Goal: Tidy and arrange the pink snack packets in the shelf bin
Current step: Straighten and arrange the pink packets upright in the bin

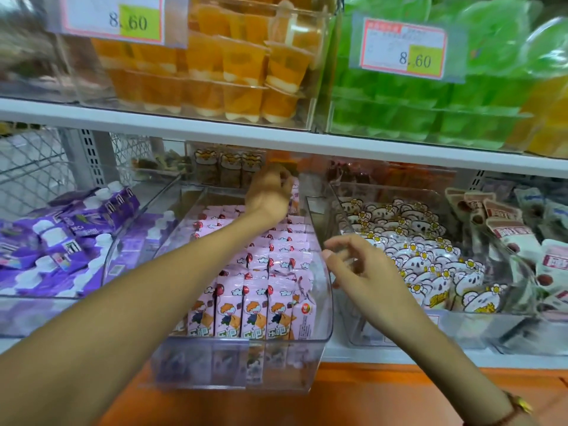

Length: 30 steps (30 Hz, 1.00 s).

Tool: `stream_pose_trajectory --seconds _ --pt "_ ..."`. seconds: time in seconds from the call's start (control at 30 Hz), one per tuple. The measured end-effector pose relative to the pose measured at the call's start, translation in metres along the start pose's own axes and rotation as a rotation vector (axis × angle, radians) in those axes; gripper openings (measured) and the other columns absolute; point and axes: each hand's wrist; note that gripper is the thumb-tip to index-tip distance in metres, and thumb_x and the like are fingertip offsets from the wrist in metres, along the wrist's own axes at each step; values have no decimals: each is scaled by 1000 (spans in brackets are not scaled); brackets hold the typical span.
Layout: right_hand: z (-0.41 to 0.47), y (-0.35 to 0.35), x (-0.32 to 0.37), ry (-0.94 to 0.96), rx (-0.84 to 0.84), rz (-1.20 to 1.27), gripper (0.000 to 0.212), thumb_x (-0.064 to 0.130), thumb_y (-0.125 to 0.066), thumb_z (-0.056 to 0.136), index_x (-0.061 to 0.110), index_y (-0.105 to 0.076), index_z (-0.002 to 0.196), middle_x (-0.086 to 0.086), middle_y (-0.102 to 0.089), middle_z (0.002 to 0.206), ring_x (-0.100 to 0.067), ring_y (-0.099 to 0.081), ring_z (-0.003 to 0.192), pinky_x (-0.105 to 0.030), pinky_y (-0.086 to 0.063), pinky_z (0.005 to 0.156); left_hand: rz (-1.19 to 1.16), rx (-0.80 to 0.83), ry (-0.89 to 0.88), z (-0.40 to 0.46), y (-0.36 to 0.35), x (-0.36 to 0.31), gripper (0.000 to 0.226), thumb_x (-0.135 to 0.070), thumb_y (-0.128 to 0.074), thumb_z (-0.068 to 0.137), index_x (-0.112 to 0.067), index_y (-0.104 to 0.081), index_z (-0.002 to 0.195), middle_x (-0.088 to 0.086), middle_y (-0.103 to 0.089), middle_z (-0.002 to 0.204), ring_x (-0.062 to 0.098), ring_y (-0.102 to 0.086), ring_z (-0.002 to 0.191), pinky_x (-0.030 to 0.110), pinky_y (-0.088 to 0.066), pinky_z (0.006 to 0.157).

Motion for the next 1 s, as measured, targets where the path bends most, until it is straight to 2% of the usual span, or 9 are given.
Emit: stream_pose_trajectory --seconds 0.1,0.23,0.37,0.47,0.6,0.7,0.83,0.9,1.0 --pt "-1 2 7 75 -95 -80 15 26 -62 88 26 -60 102 15 -60 73 1 -54 67 -25 -46 63 -116 -120 29 -22 23 -4 17 -25 -41 102 -13 -52 110 2 -57 89 16 -56 68 22 -47 55" --pt "-5 -2 25 151 -167 -26 15 16 -62 87 24 -62 101 7 -62 84 -4 -54 74 -13 -41 62 -401 -237 219 -51 63 -6 20 -30 -44 100 -15 -54 110 0 -60 98 14 -59 82 30 -50 70" --pt "-16 -15 50 224 -118 29 29 34 -60 89 26 -56 117 8 -59 108 -5 -54 99 -19 -44 82 -710 -141 326 -99 97 -11 20 -22 -46 100 -10 -55 114 8 -64 105 12 -64 91 23 -57 75" --pt "-27 -29 64 274 49 -30 43 45 -57 89 35 -45 129 18 -52 123 2 -47 115 -21 -39 95 -905 -56 419 -132 114 -12 23 -22 -50 99 -5 -61 110 7 -68 100 4 -67 83 16 -57 66" --pt "-28 -36 69 336 29 -132 38 35 -60 90 35 -50 127 19 -57 118 -3 -52 111 -38 -42 98 -1001 -35 508 -149 130 -11 24 -24 -52 98 -6 -62 111 8 -68 112 1 -70 78 24 -58 80" --pt "-26 -35 68 303 54 -67 39 38 -63 88 36 -51 124 20 -59 117 2 -52 110 -27 -45 94 -1039 -50 536 -148 138 -9 29 -25 -53 97 -6 -61 117 6 -67 116 -1 -70 73 27 -56 87" --pt "-25 -34 67 371 24 -63 38 22 -70 85 34 -56 118 25 -61 109 7 -55 102 -14 -44 85 -1103 -30 614 -147 141 -3 31 -24 -51 98 -4 -60 120 7 -69 113 5 -69 82 22 -59 75" --pt "-24 -32 68 330 -41 102 27 22 -68 87 30 -60 110 22 -64 91 2 -61 86 -14 -48 74 -1051 10 584 -149 140 -2 31 -27 -47 100 -11 -56 124 4 -66 118 7 -70 84 25 -59 76" --pt "-22 -27 69 146 -61 385 19 29 -66 87 21 -61 103 4 -70 85 -16 -66 76 -23 -53 66 -854 109 359 -153 138 -2 31 -41 -51 94 -31 -52 124 -11 -59 119 -5 -67 86 17 -56 74"
Point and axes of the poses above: each hand's wrist, its own z-axis towards the middle knuckle, its own y-axis out of the back of the hand, x = y × z
